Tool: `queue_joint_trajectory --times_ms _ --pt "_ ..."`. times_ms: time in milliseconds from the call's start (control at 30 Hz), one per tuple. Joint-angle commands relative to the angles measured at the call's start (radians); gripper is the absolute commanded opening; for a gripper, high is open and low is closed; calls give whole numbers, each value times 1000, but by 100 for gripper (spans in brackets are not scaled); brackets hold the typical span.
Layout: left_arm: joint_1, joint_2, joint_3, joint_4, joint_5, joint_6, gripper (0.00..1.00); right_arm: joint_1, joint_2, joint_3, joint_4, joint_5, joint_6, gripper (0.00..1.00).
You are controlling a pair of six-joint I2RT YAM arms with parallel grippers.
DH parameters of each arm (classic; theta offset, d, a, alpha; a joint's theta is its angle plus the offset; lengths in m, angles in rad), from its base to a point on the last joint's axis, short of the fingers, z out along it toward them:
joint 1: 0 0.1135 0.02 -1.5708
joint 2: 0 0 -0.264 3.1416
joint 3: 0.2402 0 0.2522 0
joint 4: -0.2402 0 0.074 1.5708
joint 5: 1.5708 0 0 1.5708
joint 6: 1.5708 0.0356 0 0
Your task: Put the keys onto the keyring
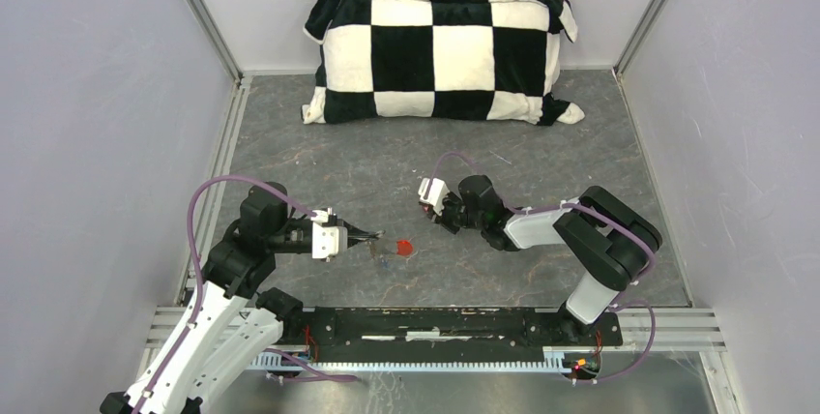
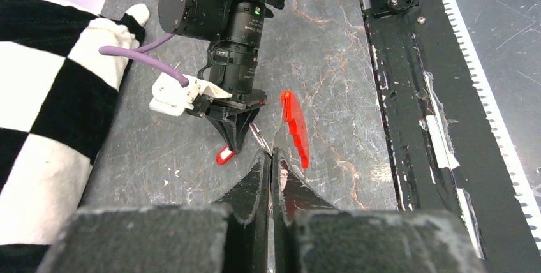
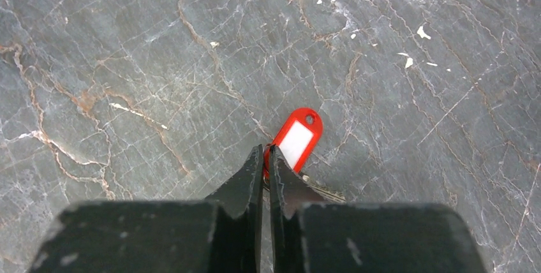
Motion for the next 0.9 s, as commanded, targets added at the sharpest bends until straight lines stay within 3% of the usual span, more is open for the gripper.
queue_joint_trajectory --times_ms 0,467,867 --pt "-1 3 27 49 3 -65 2 2 -7 5 27 20 10 3" --pt "-1 -5 19 50 -4 -80 2 -32 -173 -75 92 -115 158 0" --pt "-1 -3 17 58 -2 -94 2 -31 -299 -196 -33 -293 298 0"
